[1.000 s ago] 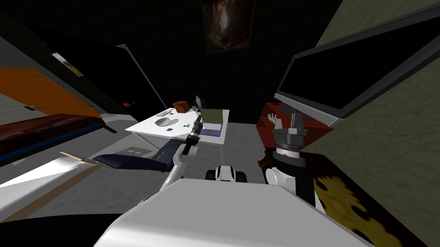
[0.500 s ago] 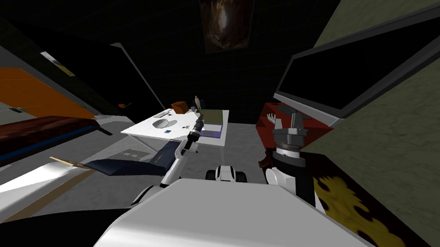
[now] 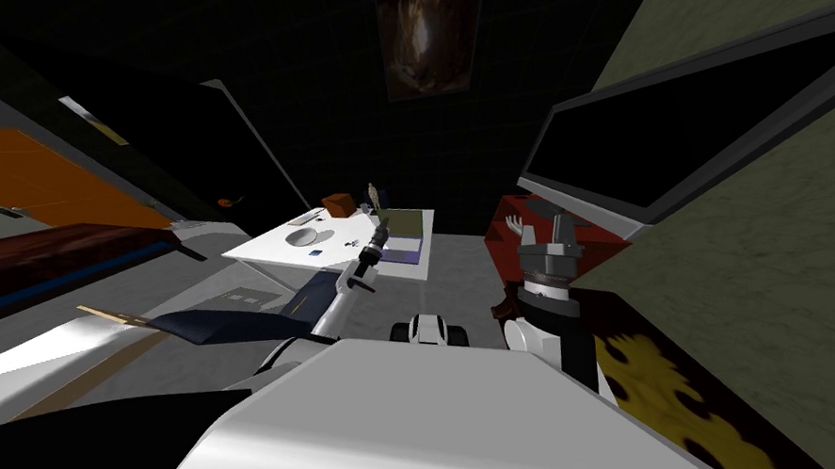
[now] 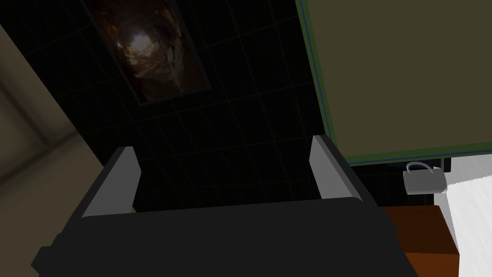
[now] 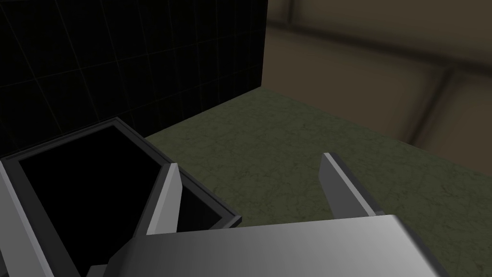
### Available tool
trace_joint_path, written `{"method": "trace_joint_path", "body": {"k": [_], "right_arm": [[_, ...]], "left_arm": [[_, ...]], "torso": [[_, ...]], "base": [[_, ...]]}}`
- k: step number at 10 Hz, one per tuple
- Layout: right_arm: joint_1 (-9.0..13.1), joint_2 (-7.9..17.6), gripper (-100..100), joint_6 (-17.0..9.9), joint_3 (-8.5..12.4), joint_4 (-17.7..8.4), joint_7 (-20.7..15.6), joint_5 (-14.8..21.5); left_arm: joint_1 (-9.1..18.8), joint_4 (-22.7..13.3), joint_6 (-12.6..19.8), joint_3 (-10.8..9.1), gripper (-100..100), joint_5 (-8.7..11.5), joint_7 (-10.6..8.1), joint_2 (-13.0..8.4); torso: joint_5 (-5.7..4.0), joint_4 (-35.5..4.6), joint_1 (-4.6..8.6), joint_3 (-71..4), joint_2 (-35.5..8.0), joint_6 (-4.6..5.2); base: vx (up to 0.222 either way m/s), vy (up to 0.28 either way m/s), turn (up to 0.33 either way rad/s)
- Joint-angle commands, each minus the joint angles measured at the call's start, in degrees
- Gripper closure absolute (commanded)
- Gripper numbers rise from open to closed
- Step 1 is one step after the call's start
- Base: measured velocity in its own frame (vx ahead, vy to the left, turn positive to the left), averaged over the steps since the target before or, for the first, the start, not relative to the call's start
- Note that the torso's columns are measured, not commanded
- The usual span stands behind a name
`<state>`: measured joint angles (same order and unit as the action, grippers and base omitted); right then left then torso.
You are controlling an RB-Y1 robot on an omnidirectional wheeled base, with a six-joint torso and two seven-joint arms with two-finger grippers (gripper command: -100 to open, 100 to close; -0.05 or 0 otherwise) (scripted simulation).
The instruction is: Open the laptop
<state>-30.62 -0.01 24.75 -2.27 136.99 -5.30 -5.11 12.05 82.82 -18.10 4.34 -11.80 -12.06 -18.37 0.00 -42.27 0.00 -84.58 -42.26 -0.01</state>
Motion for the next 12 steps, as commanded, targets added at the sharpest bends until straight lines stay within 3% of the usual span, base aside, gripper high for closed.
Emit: {"method": "trace_joint_path", "body": {"k": [1, 4, 7, 9, 12], "right_arm": [[0.00, 0.00, 0, 0.00, 0.00, 0.00, 0.00, 0.00], [0.00, 0.00, 0, 0.00, 0.00, 0.00, 0.00, 0.00], [0.00, 0.00, 0, 0.00, 0.00, 0.00, 0.00, 0.00], [0.00, 0.00, 0, 0.00, 0.00, 0.00, 0.00, 0.00], [0.00, 0.00, 0, 0.00, 0.00, 0.00, 0.00, 0.00]], "left_arm": [[2.40, -4.13, 0.58, 0.20, -100, -0.60, -0.84, -1.25], [6.87, -9.69, 1.45, 0.56, -100, -1.80, -1.94, -2.94], [9.05, -14.39, 1.88, 0.74, -100, -2.38, -2.48, -3.81], [13.24, -19.50, 2.72, 1.07, -100, -3.50, -3.50, -5.55], [15.22, -23.99, 3.11, 1.23, -100, -4.03, -3.98, -6.39]], "torso": [[-0.01, -0.01, -0.01, -0.01, 0.02, 0.01], [0.00, -0.01, 0.01, 0.03, -0.05, -0.01], [-0.01, -0.02, -0.02, 0.01, -0.02, 0.01], [-0.01, -0.01, -0.01, 0.01, -0.01, 0.01], [-0.01, -0.02, 0.01, 0.02, -0.03, 0.01]], "base": [[0.033, 0.030, -0.026], [0.034, 0.029, -0.037], [0.031, 0.027, -0.030], [0.037, 0.035, -0.051], [0.033, 0.032, -0.029]]}}
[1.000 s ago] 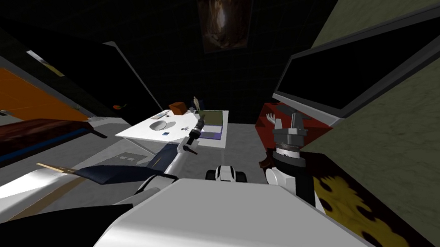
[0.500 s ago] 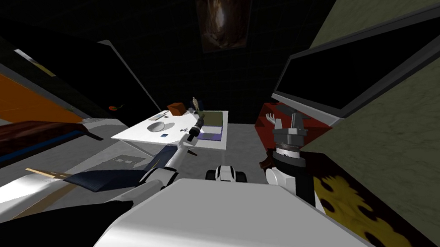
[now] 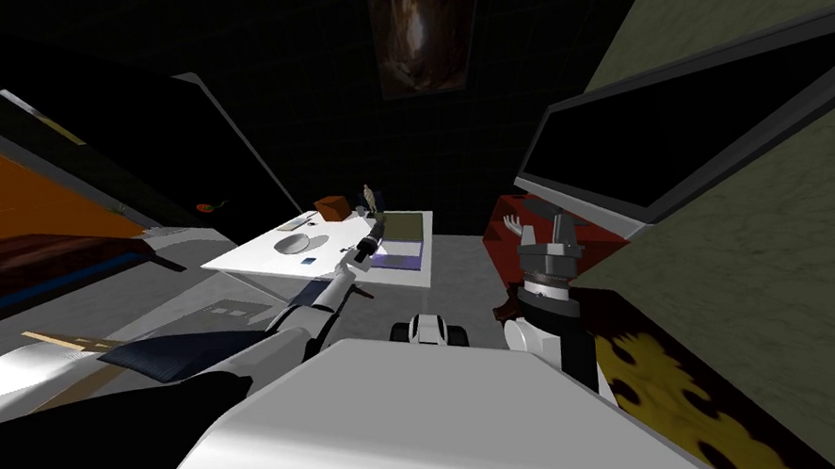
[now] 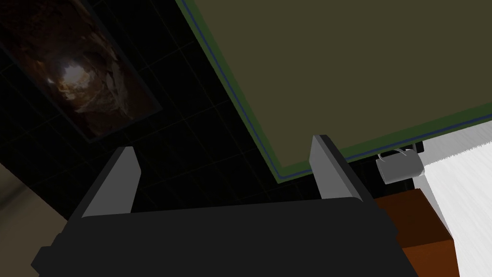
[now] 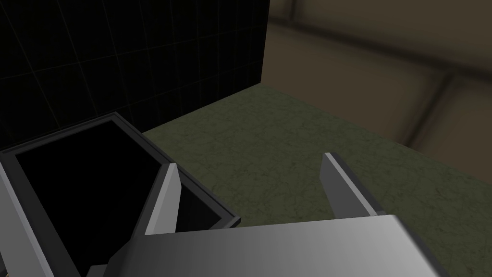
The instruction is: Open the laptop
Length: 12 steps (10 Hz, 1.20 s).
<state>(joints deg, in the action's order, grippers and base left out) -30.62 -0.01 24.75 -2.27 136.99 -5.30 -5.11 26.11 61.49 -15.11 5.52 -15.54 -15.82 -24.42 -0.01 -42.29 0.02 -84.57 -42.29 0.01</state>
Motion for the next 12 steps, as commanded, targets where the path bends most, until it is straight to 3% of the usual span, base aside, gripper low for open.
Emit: {"method": "trace_joint_path", "body": {"k": [1, 3, 7, 12], "right_arm": [[0.00, 0.00, 0, 0.00, 0.00, 0.00, 0.00, 0.00], [0.00, 0.00, 0, 0.00, 0.00, 0.00, 0.00, 0.00], [0.00, 0.00, 0, 0.00, 0.00, 0.00, 0.00, 0.00], [0.00, 0.00, 0, 0.00, 0.00, 0.00, 0.00, 0.00]], "left_arm": [[3.04, -4.04, 0.50, 0.20, -100, -0.79, -0.69, -1.16], [3.04, -5.57, 0.50, 0.20, -100, -0.79, -0.69, -1.16], [7.98, -12.22, 1.46, 0.60, -100, -2.12, -1.91, -3.37], [11.64, -18.67, 2.15, 0.89, -100, -3.11, -2.82, -5.06]], "torso": [[0.00, 0.00, 0.02, 0.02, -0.03, -0.02], [0.01, 0.01, 0.01, 0.01, -0.02, -0.01], [0.01, 0.01, -0.05, -0.02, 0.04, -0.01], [0.00, 0.00, 0.02, 0.02, -0.04, -0.02]], "base": [[0.027, 0.028, -0.031], [0.016, 0.015, -0.011], [0.024, 0.024, -0.033], [0.025, 0.025, -0.023]]}}
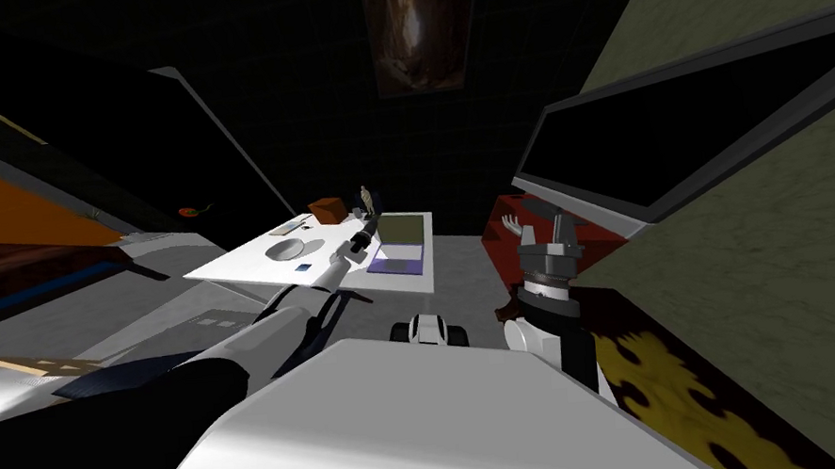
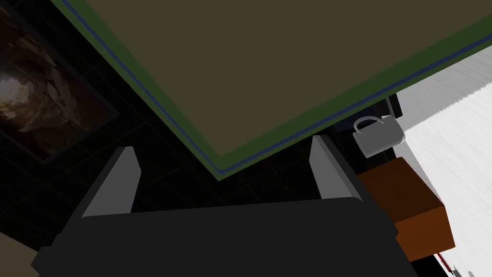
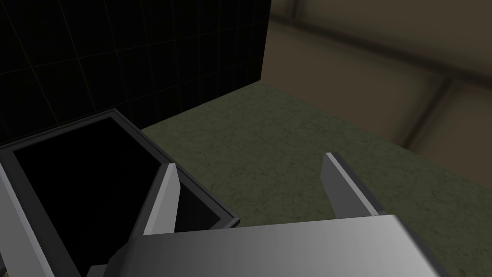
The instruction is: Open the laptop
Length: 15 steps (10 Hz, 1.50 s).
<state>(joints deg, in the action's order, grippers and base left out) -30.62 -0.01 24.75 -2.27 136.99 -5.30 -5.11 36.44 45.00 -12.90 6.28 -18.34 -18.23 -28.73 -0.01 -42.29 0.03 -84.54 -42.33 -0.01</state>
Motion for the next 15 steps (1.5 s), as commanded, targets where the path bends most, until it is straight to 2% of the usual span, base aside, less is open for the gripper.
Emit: {"method": "trace_joint_path", "body": {"k": [1, 3, 4, 7, 8, 12, 13, 15], "right_arm": [[0.00, 0.00, 0, 0.00, 0.00, 0.00, 0.00, 0.00], [0.00, 0.00, 0, 0.00, 0.00, 0.00, 0.00, 0.00], [0.00, 0.00, 0, 0.00, 0.00, 0.00, 0.00, 0.00], [0.01, 0.01, 0, 0.00, 0.00, 0.00, 0.00, 0.00], [0.02, 0.01, 0, 0.00, 0.00, 0.00, 0.00, 0.00], [0.01, 0.01, 0, 0.00, 0.00, 0.00, 0.00, 0.00], [0.01, 0.01, 0, 0.00, 0.00, 0.00, 0.00, 0.00], [0.01, 0.00, 0, 0.00, 0.00, 0.00, 0.00, 0.00]], "left_arm": [[2.95, -4.61, 0.24, 0.27, -100, -0.76, -0.81, -1.52], [3.86, -5.96, 0.41, 0.35, -100, -1.00, -1.04, -1.93], [3.32, -4.84, 0.81, 0.45, -100, -0.91, -1.03, -1.80], [-1.89, 1.96, 5.74, -4.51, -100, -1.40, 0.13, -2.16], [-1.89, 1.96, 5.74, -4.51, -100, -1.40, 0.13, -2.16], [-8.88, 11.01, 12.32, -10.93, -100, -2.05, 1.80, -2.56], [-8.88, 11.15, 12.32, -11.16, -100, -2.05, 1.80, -2.56], [-12.37, 14.84, 15.60, -14.48, -100, -2.38, 2.64, -2.76]], "torso": [[-0.01, 0.00, 0.00, -0.01, 0.01, 0.01], [0.02, 0.02, -0.07, -0.04, 0.07, 0.01], [0.00, 0.01, -0.01, -0.02, 0.04, 0.00], [0.04, -0.01, -0.12, 0.02, -0.04, 0.09], [0.05, -0.03, -0.17, 0.05, -0.08, 0.05], [0.05, 0.06, -0.03, -0.05, 0.08, 0.15], [0.04, 0.04, -0.08, -0.05, 0.07, 0.08], [-0.02, 0.04, 0.07, -0.10, 0.16, 0.04]], "base": [[0.028, 0.034, -0.043], [0.023, 0.027, -0.024], [0.008, 0.006, 0.000], [-0.016, 0.069, -0.303], [-0.039, 0.076, -0.147], [-0.040, 0.075, -0.324], [-0.034, 0.062, -0.098], [-0.026, 0.054, -0.276]]}}
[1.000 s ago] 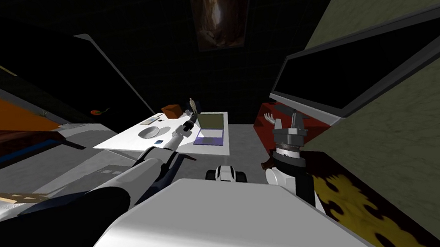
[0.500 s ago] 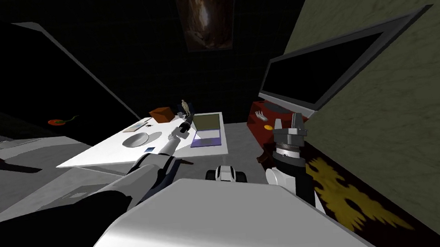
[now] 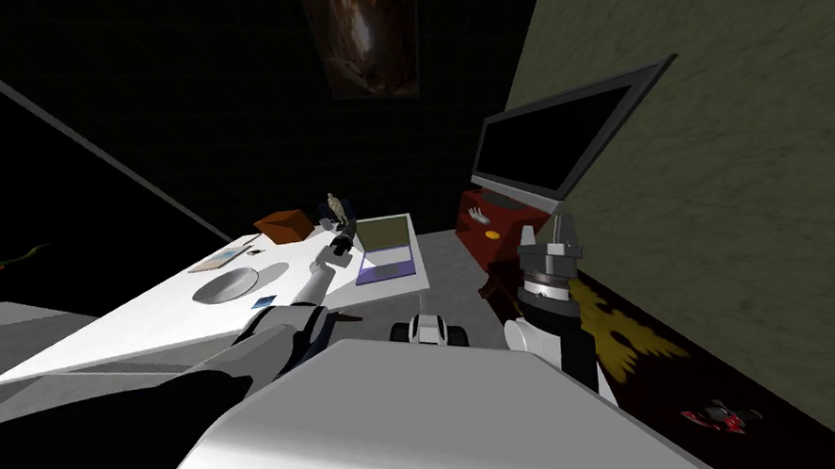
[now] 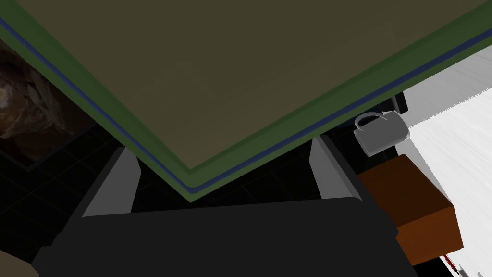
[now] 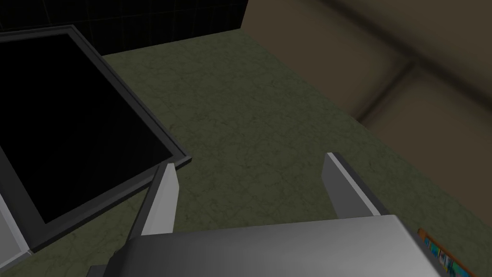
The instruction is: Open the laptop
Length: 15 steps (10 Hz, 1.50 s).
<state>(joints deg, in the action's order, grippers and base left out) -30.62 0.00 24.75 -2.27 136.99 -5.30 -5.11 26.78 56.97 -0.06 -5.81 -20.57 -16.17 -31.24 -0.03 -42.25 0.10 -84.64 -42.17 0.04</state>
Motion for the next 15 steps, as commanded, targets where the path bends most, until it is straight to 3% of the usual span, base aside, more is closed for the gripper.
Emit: {"method": "trace_joint_path", "body": {"k": [1, 2, 3, 4, 5, 6, 7, 10, 11, 13, 15], "right_arm": [[0.00, 0.00, 0, 0.00, 0.00, 0.00, 0.00, 0.00], [-0.01, 0.00, 0, 0.00, 0.00, 0.00, 0.00, 0.00], [-0.01, 0.00, 0, 0.00, 0.00, 0.00, 0.00, 0.00], [0.00, 0.00, 0, 0.00, 0.00, 0.00, 0.00, 0.00], [-0.01, 0.00, 0, 0.00, 0.00, 0.00, 0.00, 0.00], [-0.02, -0.01, 0, 0.00, 0.00, 0.00, 0.00, 0.00], [-0.03, -0.01, 0, 0.01, 0.00, 0.01, 0.00, 0.00], [-0.02, -0.01, 0, 0.01, 0.00, 0.01, 0.00, 0.00], [-0.03, -0.01, 0, 0.01, 0.00, 0.01, 0.00, 0.00], [-0.02, -0.01, 0, 0.00, 0.00, 0.00, 0.00, 0.00], [-0.01, -0.01, 0, 0.00, 0.00, 0.00, 0.00, 0.00]], "left_arm": [[-2.71, 2.97, 2.77, -2.39, -100, -0.14, 0.58, -0.26], [-2.71, 3.77, 2.77, -2.39, -100, -0.14, 0.58, -0.26], [-4.46, 6.06, 4.41, -4.05, -100, -0.31, 0.99, -0.36], [-3.86, 4.91, 3.38, -3.43, -100, -0.31, 0.81, -0.20], [-2.71, 3.77, 2.77, -2.39, 100, -0.14, 0.58, -0.26], [-0.96, 1.64, 1.12, -0.73, 100, 0.02, 0.16, -0.16], [-0.96, 1.47, 1.12, -0.73, 100, 0.02, 0.16, -0.16], [4.28, -4.95, -3.81, 4.18, 100, 0.50, -1.09, 0.14], [4.28, -5.42, -3.81, 4.25, 100, 0.50, -1.09, 0.14], [7.78, -9.22, -7.09, 7.58, 100, 0.83, -1.93, 0.34], [7.78, -10.01, -7.09, 7.58, 100, 0.83, -1.93, 0.34]], "torso": [[0.02, -0.02, -0.09, 0.05, -0.08, -0.01], [0.03, -0.04, -0.09, 0.08, -0.11, -0.09], [0.00, -0.03, -0.01, 0.06, -0.08, -0.07], [0.01, -0.03, -0.06, 0.07, -0.12, 0.02], [0.02, -0.03, -0.08, 0.06, -0.09, -0.06], [0.06, 0.06, -0.08, 0.02, -0.02, -0.20], [0.22, 0.23, -0.20, -0.03, 0.06, -0.33], [0.21, 0.22, -0.34, -0.13, 0.21, -0.10], [0.24, 0.26, -0.35, -0.09, 0.14, -0.22], [0.24, 0.28, -0.30, -0.15, 0.23, 0.07], [0.23, 0.29, -0.29, -0.13, 0.20, 0.07]], "base": [[-0.029, 0.050, -0.129], [-0.011, 0.015, 0.032], [-0.020, 0.027, -0.211], [-0.014, 0.020, -0.063], [0.013, -0.016, 0.216], [0.050, -0.060, 0.335], [0.036, -0.067, 0.146], [0.038, -0.066, 0.311], [0.040, -0.066, 0.120], [0.024, -0.058, 0.253], [0.010, -0.035, 0.070]]}}
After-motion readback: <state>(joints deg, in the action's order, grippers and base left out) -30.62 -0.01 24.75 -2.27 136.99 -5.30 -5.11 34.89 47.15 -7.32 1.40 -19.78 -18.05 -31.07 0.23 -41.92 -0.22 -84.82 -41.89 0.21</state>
